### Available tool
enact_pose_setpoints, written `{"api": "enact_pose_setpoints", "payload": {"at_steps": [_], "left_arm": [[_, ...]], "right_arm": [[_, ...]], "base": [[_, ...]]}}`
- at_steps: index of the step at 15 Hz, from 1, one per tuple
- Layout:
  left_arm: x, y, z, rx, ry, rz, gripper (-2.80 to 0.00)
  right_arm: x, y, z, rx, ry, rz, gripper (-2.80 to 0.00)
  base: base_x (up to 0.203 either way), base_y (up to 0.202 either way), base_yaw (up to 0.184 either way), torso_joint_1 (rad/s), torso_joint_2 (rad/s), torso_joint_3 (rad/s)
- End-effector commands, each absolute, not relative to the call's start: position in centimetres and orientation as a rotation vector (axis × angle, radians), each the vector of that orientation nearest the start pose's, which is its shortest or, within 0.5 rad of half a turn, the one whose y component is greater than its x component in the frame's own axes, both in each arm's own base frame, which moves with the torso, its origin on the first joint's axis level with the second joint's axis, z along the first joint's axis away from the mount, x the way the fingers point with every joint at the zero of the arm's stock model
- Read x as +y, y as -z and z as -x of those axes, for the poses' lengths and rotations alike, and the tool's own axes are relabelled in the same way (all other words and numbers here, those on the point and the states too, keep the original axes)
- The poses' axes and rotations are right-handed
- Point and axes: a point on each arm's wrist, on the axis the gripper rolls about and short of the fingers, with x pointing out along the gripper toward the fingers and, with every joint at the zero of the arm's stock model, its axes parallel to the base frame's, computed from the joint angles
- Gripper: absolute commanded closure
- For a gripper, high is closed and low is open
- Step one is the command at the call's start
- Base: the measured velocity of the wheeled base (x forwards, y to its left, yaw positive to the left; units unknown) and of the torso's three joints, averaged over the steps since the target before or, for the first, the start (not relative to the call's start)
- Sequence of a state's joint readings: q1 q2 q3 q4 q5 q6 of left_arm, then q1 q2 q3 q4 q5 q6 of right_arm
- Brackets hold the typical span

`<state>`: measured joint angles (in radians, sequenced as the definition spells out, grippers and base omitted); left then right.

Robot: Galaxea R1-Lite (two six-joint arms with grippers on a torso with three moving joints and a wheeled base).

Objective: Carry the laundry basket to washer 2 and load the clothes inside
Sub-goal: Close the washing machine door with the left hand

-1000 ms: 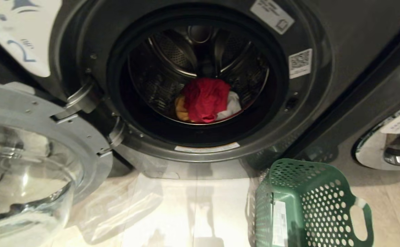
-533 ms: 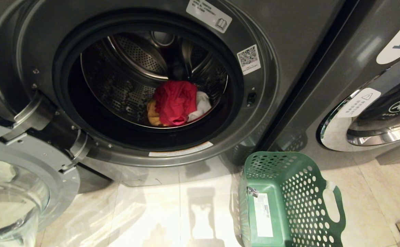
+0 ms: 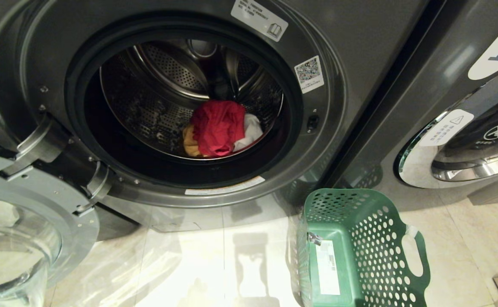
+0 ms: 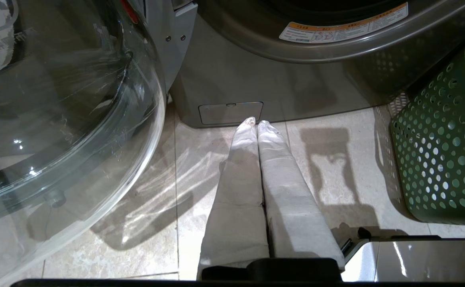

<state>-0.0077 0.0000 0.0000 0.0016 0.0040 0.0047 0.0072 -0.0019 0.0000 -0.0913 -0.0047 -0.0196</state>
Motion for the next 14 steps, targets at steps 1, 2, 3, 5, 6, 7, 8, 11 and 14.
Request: {"api": "enact_pose_setpoints", "payload": {"at_steps": [1,2,3,5,6,7,8,11,14], "left_arm": [[0.03,-7.51,2.26,0.003,0.003,-0.003,0.00],[0.03,-7.51,2.26,0.003,0.003,-0.006,0.00],[0.03,-7.51,2.26,0.003,0.003,-0.009,0.00],[0.03,-7.52,2.26,0.002,0.003,-0.003,0.00],[0.03,-7.52,2.26,0.002,0.003,0.003,0.00],[0.03,-7.52,2.26,0.002,0.003,0.008,0.00],[0.03,-7.52,2.26,0.002,0.003,0.009,0.00],[0.03,-7.52,2.26,0.002,0.003,0.009,0.00],[0.03,-7.52,2.26,0.002,0.003,0.009,0.00]], "right_arm": [[-0.02,-7.55,2.05,-0.058,-0.004,0.020,0.00],[-0.03,-7.55,2.05,-0.058,-0.002,0.020,0.00],[-0.03,-7.55,2.05,-0.058,-0.003,0.018,0.00],[-0.03,-7.54,2.05,-0.057,-0.003,0.018,0.00],[-0.03,-7.55,2.05,-0.058,-0.002,0.020,0.00],[-0.03,-7.55,2.05,-0.058,-0.002,0.020,0.00],[-0.03,-7.55,2.05,-0.058,-0.002,0.020,0.00],[-0.03,-7.55,2.05,-0.058,-0.003,0.018,0.00],[-0.03,-7.55,2.05,-0.058,-0.002,0.023,0.00]], "base": [[0.000,0.000,0.000,0.000,0.00,0.000],[0.000,0.000,0.000,0.000,0.00,0.000],[0.000,0.000,0.000,0.000,0.00,0.000],[0.000,0.000,0.000,0.000,0.00,0.000],[0.000,0.000,0.000,-0.001,0.00,0.084],[0.000,0.000,0.000,0.007,0.00,0.139],[0.000,0.000,0.000,0.002,0.00,0.159],[0.000,0.000,0.000,0.005,0.01,0.193],[0.000,0.000,0.000,0.003,0.00,0.196]]}}
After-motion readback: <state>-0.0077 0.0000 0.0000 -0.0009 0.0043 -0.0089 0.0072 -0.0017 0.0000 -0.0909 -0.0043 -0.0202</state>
